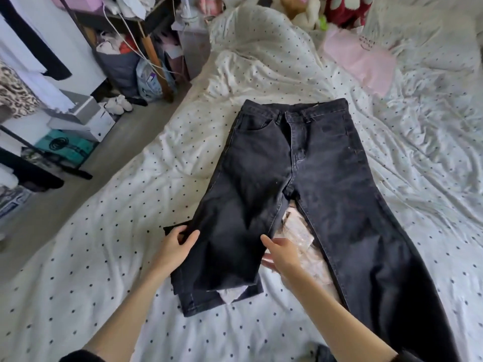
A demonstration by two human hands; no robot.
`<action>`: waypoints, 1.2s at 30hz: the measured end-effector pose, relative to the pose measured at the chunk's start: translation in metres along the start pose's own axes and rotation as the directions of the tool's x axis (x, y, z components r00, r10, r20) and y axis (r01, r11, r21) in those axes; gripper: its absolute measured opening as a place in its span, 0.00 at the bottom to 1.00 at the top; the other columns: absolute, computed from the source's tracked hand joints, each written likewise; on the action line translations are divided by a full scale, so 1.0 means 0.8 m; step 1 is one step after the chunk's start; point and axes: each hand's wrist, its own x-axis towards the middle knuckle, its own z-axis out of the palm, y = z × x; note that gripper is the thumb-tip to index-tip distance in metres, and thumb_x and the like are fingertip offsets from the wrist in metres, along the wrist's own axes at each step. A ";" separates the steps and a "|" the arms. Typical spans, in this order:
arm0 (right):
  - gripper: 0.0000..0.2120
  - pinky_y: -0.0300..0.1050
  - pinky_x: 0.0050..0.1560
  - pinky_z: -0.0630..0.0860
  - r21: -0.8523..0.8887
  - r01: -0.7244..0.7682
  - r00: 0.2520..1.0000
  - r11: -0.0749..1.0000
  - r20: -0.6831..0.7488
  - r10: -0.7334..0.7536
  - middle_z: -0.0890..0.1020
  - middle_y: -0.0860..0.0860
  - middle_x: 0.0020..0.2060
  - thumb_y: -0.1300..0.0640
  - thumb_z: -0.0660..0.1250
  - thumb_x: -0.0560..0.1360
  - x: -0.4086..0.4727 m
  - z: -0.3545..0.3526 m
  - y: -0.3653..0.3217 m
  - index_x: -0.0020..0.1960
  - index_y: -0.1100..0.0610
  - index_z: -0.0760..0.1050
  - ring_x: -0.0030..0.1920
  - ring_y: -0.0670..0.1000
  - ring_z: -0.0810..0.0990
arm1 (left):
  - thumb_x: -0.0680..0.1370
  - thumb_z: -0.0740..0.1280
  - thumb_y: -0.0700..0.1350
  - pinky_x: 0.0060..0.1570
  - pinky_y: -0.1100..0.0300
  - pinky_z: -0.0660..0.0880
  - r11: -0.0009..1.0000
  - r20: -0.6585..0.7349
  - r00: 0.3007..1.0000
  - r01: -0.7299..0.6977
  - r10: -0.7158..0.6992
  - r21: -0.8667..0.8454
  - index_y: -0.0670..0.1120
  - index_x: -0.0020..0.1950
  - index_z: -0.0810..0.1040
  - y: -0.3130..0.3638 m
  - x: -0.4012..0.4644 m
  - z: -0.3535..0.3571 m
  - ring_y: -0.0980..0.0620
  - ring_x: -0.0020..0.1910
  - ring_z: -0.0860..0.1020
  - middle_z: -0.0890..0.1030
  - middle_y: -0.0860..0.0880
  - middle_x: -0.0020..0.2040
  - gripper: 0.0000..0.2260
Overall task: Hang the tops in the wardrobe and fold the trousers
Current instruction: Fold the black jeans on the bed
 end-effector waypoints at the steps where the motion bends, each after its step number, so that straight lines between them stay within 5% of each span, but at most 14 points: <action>1: 0.18 0.43 0.39 0.81 0.062 -0.022 1.000 0.998 0.010 0.021 0.80 0.59 0.46 0.54 0.66 0.77 -0.007 0.008 0.010 0.56 0.69 0.74 0.43 0.54 0.80 | 0.78 0.65 0.53 0.47 0.63 0.72 0.998 0.007 1.000 0.011 -0.011 -0.065 0.46 0.63 0.73 -0.013 -0.013 -0.002 0.54 0.49 0.76 0.77 0.51 0.52 0.17; 4: 0.23 0.44 0.43 0.77 0.091 0.031 0.999 0.995 0.026 -0.034 0.76 0.56 0.39 0.47 0.67 0.75 -0.028 0.020 0.039 0.49 0.69 0.76 0.40 0.52 0.76 | 0.77 0.66 0.49 0.36 0.72 0.73 0.983 0.108 0.994 0.040 -0.020 -0.180 0.48 0.50 0.77 -0.045 -0.055 -0.010 0.55 0.45 0.79 0.81 0.53 0.45 0.05; 7: 0.24 0.40 0.36 0.68 -0.193 0.234 0.972 0.953 0.082 -0.222 0.73 0.51 0.32 0.42 0.67 0.73 -0.061 0.019 0.060 0.36 0.63 0.72 0.35 0.49 0.72 | 0.76 0.68 0.42 0.47 0.67 0.75 0.986 0.201 0.980 0.036 -0.003 -0.160 0.49 0.49 0.79 -0.083 -0.082 -0.019 0.50 0.53 0.80 0.83 0.50 0.49 0.04; 10: 0.13 0.41 0.45 0.75 -0.403 0.433 0.901 0.806 0.223 -0.372 0.84 0.50 0.44 0.49 0.69 0.74 -0.090 0.015 0.071 0.51 0.58 0.80 0.44 0.47 0.81 | 0.77 0.67 0.38 0.50 0.61 0.73 0.991 0.170 0.985 -0.016 0.039 -0.135 0.46 0.49 0.78 -0.086 -0.099 -0.032 0.49 0.52 0.80 0.82 0.49 0.48 0.03; 14: 0.12 0.39 0.51 0.77 -0.244 0.523 0.847 0.817 0.261 -0.464 0.84 0.49 0.49 0.59 0.69 0.75 -0.131 0.003 0.054 0.57 0.57 0.77 0.49 0.45 0.82 | 0.78 0.65 0.43 0.43 0.58 0.72 0.966 0.063 0.971 -0.221 0.231 -0.132 0.44 0.45 0.76 -0.040 -0.133 -0.065 0.49 0.41 0.78 0.80 0.47 0.39 0.04; 16: 0.11 0.36 0.48 0.77 -0.096 0.518 0.837 0.850 0.260 -0.481 0.84 0.51 0.49 0.62 0.67 0.75 -0.150 -0.004 0.033 0.58 0.57 0.76 0.49 0.47 0.83 | 0.78 0.65 0.46 0.48 0.51 0.74 0.944 0.014 0.965 -0.252 0.261 -0.212 0.43 0.47 0.79 -0.020 -0.141 -0.084 0.46 0.44 0.79 0.82 0.42 0.43 0.07; 22: 0.08 0.33 0.45 0.76 -0.072 0.561 0.804 0.824 0.285 -0.522 0.85 0.49 0.44 0.57 0.66 0.77 -0.225 -0.041 0.021 0.48 0.61 0.81 0.44 0.42 0.83 | 0.62 0.74 0.65 0.48 0.49 0.68 0.940 0.173 0.955 -0.186 0.242 -0.285 0.36 0.48 0.77 -0.003 -0.208 -0.117 0.47 0.45 0.71 0.74 0.47 0.45 0.33; 24: 0.13 0.32 0.36 0.69 -0.072 0.590 0.782 0.804 0.296 -0.548 0.78 0.43 0.31 0.58 0.66 0.77 -0.245 -0.054 0.025 0.34 0.51 0.77 0.31 0.40 0.76 | 0.67 0.74 0.58 0.53 0.48 0.73 0.929 0.178 0.947 -0.205 0.268 -0.308 0.34 0.52 0.77 0.006 -0.239 -0.114 0.45 0.47 0.78 0.80 0.44 0.46 0.29; 26: 0.20 0.40 0.34 0.59 -0.067 0.616 0.768 0.785 0.274 -0.579 0.65 0.45 0.26 0.57 0.67 0.76 -0.267 -0.072 0.026 0.27 0.52 0.66 0.28 0.44 0.63 | 0.75 0.70 0.45 0.52 0.55 0.78 0.887 0.145 0.938 -0.235 0.314 -0.397 0.39 0.53 0.79 0.019 -0.276 -0.108 0.44 0.54 0.81 0.84 0.45 0.50 0.12; 28: 0.16 0.47 0.36 0.66 -0.049 0.658 0.731 0.752 0.281 -0.622 0.72 0.52 0.28 0.54 0.68 0.75 -0.280 -0.086 0.017 0.32 0.57 0.70 0.33 0.44 0.67 | 0.77 0.65 0.38 0.47 0.59 0.79 0.845 0.130 0.927 -0.256 0.353 -0.470 0.42 0.58 0.78 0.035 -0.296 -0.110 0.44 0.55 0.80 0.84 0.46 0.52 0.11; 30: 0.06 0.45 0.50 0.76 -0.003 0.674 0.700 0.739 0.322 -0.637 0.84 0.52 0.45 0.55 0.67 0.76 -0.296 -0.101 0.007 0.48 0.58 0.80 0.47 0.45 0.80 | 0.77 0.64 0.35 0.51 0.53 0.78 0.830 0.177 0.887 -0.306 0.426 -0.466 0.47 0.66 0.73 0.048 -0.317 -0.113 0.46 0.56 0.80 0.82 0.46 0.56 0.18; 34: 0.15 0.38 0.56 0.74 0.021 0.681 0.678 0.732 0.359 -0.642 0.83 0.48 0.55 0.60 0.66 0.76 -0.321 -0.119 -0.005 0.63 0.52 0.75 0.57 0.46 0.80 | 0.77 0.64 0.34 0.47 0.55 0.78 0.889 0.251 0.874 -0.331 0.416 -0.317 0.63 0.67 0.65 0.064 -0.347 -0.112 0.55 0.52 0.81 0.82 0.53 0.54 0.28; 36: 0.16 0.41 0.55 0.76 0.036 0.636 0.713 0.771 0.356 -0.605 0.83 0.49 0.55 0.61 0.65 0.77 -0.327 -0.121 -0.006 0.64 0.52 0.74 0.55 0.48 0.81 | 0.78 0.64 0.34 0.45 0.57 0.78 0.906 0.209 0.901 -0.316 0.379 -0.281 0.60 0.65 0.68 0.072 -0.358 -0.109 0.56 0.48 0.82 0.83 0.52 0.51 0.25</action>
